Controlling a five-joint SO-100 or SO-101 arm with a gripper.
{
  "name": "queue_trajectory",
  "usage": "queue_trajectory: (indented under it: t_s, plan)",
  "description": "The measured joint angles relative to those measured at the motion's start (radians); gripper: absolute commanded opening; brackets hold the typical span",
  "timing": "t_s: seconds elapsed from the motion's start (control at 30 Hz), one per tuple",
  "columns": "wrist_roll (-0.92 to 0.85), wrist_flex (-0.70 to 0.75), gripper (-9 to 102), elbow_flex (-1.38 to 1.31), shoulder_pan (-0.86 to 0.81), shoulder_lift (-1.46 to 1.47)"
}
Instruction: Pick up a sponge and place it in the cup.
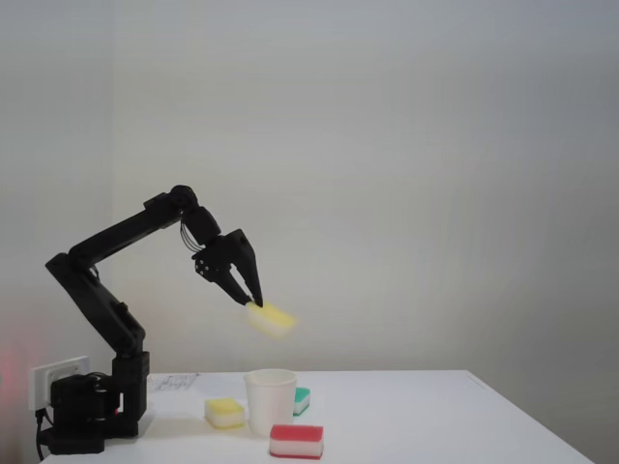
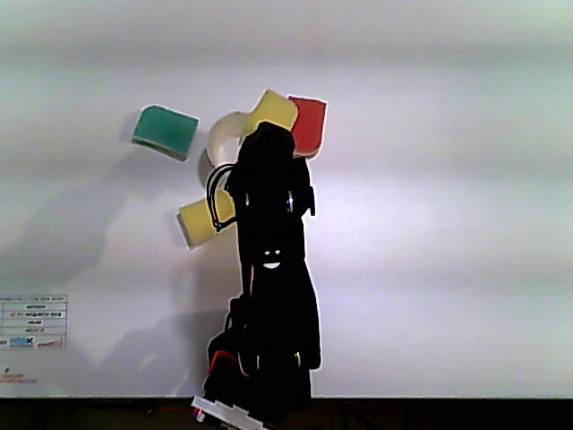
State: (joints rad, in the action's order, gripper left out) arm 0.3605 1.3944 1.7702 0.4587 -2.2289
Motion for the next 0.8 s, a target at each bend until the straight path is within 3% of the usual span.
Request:
queue_trajectory:
  t_s: [0.8]
  plan:
    - [0.123,0.052,0,0.035,0.06,0.158]
